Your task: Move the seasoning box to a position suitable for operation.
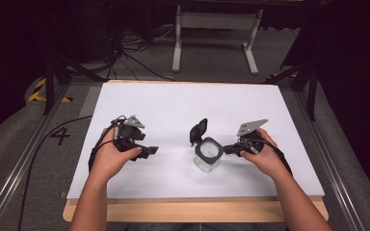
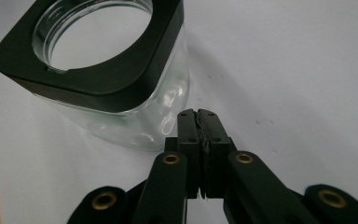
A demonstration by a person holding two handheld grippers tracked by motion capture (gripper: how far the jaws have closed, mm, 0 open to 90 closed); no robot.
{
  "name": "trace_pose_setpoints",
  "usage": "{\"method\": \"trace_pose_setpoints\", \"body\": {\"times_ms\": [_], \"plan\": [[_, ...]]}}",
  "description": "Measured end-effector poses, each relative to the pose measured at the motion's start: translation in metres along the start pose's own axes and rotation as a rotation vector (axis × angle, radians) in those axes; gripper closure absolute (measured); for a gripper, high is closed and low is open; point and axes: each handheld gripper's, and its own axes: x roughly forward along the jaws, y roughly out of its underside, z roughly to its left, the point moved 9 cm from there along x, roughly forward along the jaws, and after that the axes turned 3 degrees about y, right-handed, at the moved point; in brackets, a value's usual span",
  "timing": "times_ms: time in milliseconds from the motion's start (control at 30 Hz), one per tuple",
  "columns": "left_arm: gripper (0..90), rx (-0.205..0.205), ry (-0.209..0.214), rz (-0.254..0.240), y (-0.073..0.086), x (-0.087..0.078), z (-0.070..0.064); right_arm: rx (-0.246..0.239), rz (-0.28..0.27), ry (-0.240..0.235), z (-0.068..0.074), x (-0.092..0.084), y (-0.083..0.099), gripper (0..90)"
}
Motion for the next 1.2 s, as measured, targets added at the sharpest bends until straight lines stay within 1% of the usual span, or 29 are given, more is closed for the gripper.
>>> {"method": "trace_pose_setpoints", "body": {"times_ms": [67,167,267,333,433,500,667,700,733,867,1033,1200], "plan": [[28.8,-0.003,0.003,-0.001,0.000,0.000,-0.001,-0.005,0.001,-0.003,0.001,0.001,0.000,88.7],[28.8,-0.001,0.002,0.000,0.000,0.000,-0.001,-0.013,0.008,-0.020,0.005,0.005,0.000,89.0],[28.8,0.000,0.002,0.004,0.000,0.000,-0.001,-0.024,0.020,-0.010,0.007,0.006,0.000,89.4],[28.7,0.001,0.001,0.000,0.000,0.001,-0.001,-0.024,0.024,-0.012,0.007,0.006,0.001,89.5],[28.7,0.001,-0.001,0.009,0.000,0.001,-0.001,-0.026,0.027,-0.010,0.008,0.006,0.001,89.6],[28.7,0.003,0.002,0.003,-0.001,0.001,-0.001,-0.031,0.032,-0.011,0.009,0.006,0.001,89.7],[28.7,0.007,0.006,0.002,-0.003,0.003,-0.002,-0.045,0.061,-0.032,0.018,0.008,0.005,89.7],[28.7,0.007,0.006,0.002,-0.003,0.003,-0.002,-0.045,0.061,-0.032,0.018,0.008,0.005,89.7],[28.7,0.010,0.007,0.003,-0.004,0.003,-0.002,-0.054,0.073,-0.036,0.021,0.008,0.006,89.7],[28.6,0.010,0.016,-0.004,-0.007,0.005,-0.003,-0.065,0.087,-0.053,0.030,0.008,0.008,89.7],[28.5,0.023,0.025,-0.004,-0.011,0.008,-0.005,-0.082,0.104,-0.076,0.041,0.010,0.010,89.7],[28.5,0.026,0.028,-0.003,-0.013,0.009,-0.006,-0.114,0.117,-0.100,0.053,0.013,0.010,89.7]]}}
